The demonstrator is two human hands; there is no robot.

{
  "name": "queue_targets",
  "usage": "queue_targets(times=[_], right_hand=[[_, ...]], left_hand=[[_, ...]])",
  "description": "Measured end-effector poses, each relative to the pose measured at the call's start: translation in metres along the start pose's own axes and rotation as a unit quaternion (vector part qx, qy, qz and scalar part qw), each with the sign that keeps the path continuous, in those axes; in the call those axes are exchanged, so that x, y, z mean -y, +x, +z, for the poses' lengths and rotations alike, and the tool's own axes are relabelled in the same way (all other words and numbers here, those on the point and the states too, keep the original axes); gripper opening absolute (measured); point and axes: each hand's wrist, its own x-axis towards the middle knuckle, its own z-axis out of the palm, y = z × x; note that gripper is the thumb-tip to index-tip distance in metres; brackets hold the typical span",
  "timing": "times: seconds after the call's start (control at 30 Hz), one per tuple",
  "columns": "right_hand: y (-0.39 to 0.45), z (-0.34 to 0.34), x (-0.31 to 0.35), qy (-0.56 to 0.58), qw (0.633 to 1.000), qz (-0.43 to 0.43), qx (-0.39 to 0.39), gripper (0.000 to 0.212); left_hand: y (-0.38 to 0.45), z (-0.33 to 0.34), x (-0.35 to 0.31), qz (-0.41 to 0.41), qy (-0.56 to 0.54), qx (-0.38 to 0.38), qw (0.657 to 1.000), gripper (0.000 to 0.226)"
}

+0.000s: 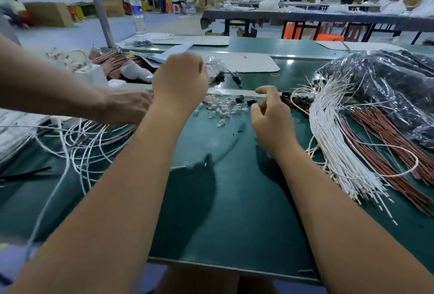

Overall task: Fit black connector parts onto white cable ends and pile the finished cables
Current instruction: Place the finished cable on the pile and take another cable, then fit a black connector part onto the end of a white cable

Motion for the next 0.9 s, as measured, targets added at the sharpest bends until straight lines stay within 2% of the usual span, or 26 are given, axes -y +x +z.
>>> queue_targets(times=[0.23, 0.37, 0.43, 0.53, 0.67, 0.8, 0.9], right_hand=[[-0.001, -0.001, -0.002, -0.006, 1.000, 0.019, 0.023, 0.026], [-0.002, -0.003, -0.004, -0.004, 1.000, 0.022, 0.022, 0.026], [-0.002, -0.004, -0.005, 0.003, 0.999, 0.027, 0.022, 0.026], [-0.002, -0.004, -0.006, 0.006, 0.999, 0.032, 0.023, 0.022], [-0.002, -0.008, -0.005, -0.017, 0.999, 0.031, 0.034, 0.017], [0.004, -0.019, -0.008, -0.136, 0.990, 0.028, 0.014, 0.016], [0.010, -0.035, -0.018, -0.255, 0.966, 0.052, -0.007, 0.023]], left_hand=[[0.004, -0.019, 0.039, 0.006, 0.050, 0.003, 0.999, 0.027], [-0.009, -0.005, 0.063, 0.019, 0.068, -0.030, 0.997, 0.024], [-0.017, 0.001, 0.078, 0.014, 0.125, 0.006, 0.992, 0.020], [-0.029, 0.008, 0.086, 0.001, 0.230, 0.118, 0.966, 0.019], [-0.030, 0.012, 0.064, 0.035, 0.316, 0.145, 0.937, 0.029], [-0.024, 0.019, 0.019, 0.070, 0.242, 0.109, 0.962, 0.034], [-0.024, 0.031, -0.026, 0.100, 0.143, 0.138, 0.975, 0.033]])
